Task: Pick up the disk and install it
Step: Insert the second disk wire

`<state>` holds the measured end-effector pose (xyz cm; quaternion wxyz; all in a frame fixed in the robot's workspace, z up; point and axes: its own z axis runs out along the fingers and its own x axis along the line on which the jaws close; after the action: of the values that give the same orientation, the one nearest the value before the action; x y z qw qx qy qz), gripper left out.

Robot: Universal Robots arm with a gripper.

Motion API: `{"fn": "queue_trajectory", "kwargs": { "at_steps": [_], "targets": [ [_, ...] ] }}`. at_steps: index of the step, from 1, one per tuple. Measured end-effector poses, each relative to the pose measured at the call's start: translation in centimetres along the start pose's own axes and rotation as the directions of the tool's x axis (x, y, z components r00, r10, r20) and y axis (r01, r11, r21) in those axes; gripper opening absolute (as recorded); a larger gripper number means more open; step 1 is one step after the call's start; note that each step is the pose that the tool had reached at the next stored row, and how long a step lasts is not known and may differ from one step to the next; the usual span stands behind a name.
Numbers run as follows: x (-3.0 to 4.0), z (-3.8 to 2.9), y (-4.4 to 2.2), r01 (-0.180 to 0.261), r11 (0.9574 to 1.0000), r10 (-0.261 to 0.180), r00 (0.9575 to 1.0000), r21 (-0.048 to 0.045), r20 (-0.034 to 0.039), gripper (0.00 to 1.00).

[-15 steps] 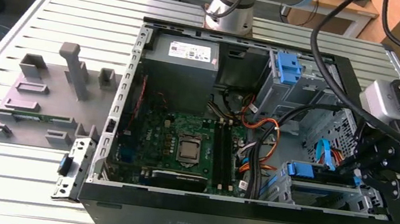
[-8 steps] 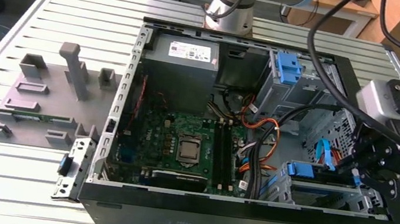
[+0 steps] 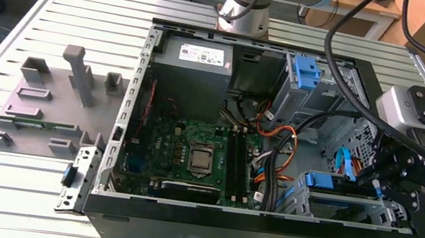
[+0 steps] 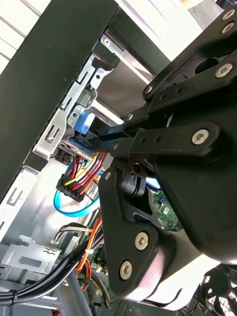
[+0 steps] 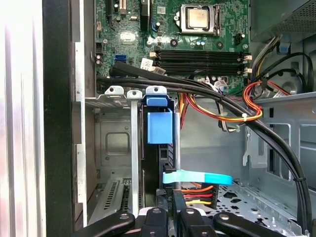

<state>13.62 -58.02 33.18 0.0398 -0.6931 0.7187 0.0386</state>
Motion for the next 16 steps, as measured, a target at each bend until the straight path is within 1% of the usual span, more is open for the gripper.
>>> {"fn": "queue_trajectory", "kwargs": {
  "at_steps": [6, 12, 16],
  "targets": [
    [0.01, 0.04, 0.00, 0.000, 1.0000, 0.000, 1.0000, 0.0000, -0.0001, 0.16],
    [0.04, 0.36, 0.00, 0.000, 1.0000, 0.000, 1.0000, 0.0000, -0.0001, 0.16],
    [0.05, 0.40, 0.00, 0.000, 1.0000, 0.000, 1.0000, 0.0000, -0.0003, 0.16]
  ]
}}
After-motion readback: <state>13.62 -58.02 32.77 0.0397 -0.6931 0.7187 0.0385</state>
